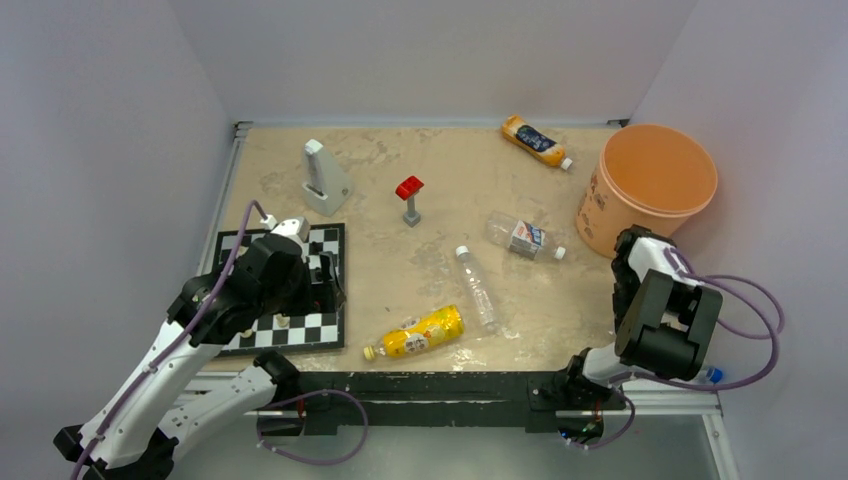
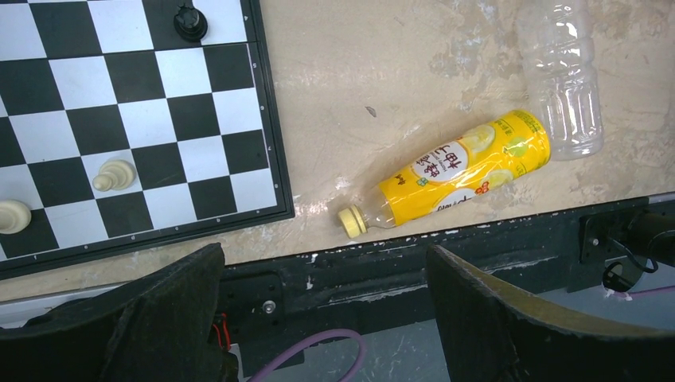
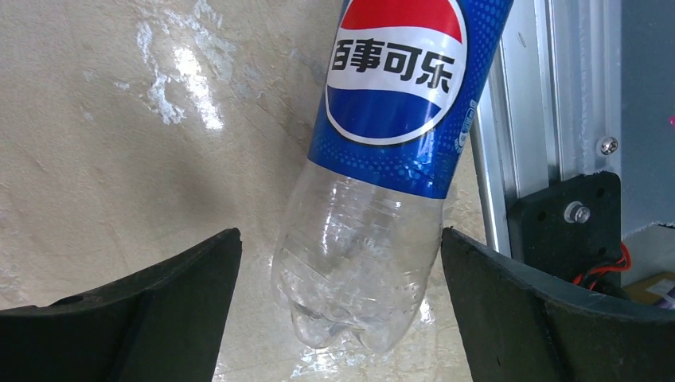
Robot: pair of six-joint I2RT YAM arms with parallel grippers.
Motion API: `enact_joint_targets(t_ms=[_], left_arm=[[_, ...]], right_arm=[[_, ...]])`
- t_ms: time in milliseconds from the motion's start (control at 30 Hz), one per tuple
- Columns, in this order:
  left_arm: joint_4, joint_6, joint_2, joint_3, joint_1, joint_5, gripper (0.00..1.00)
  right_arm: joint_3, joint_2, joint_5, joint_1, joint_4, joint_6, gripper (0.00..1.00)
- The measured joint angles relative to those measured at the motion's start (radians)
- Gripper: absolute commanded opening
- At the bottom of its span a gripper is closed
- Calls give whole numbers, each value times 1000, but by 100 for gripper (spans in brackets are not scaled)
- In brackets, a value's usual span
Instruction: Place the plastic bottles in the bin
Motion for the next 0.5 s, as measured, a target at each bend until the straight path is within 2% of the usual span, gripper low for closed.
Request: enact_joint_targets(t_ms=[133, 300, 433, 500], left_arm=[[1, -1, 1, 2, 0, 0, 100], [1, -2, 6, 3, 0, 3, 100], [1, -8, 7, 4, 0, 3, 100], [1, -9, 7, 4, 0, 3, 100]], right_arm=[[16, 36, 0, 0, -2, -11, 98], [20, 47, 3, 0, -23, 6, 85], [45, 117, 4, -2, -58, 41, 70], [50, 139, 5, -3, -65, 51, 56]])
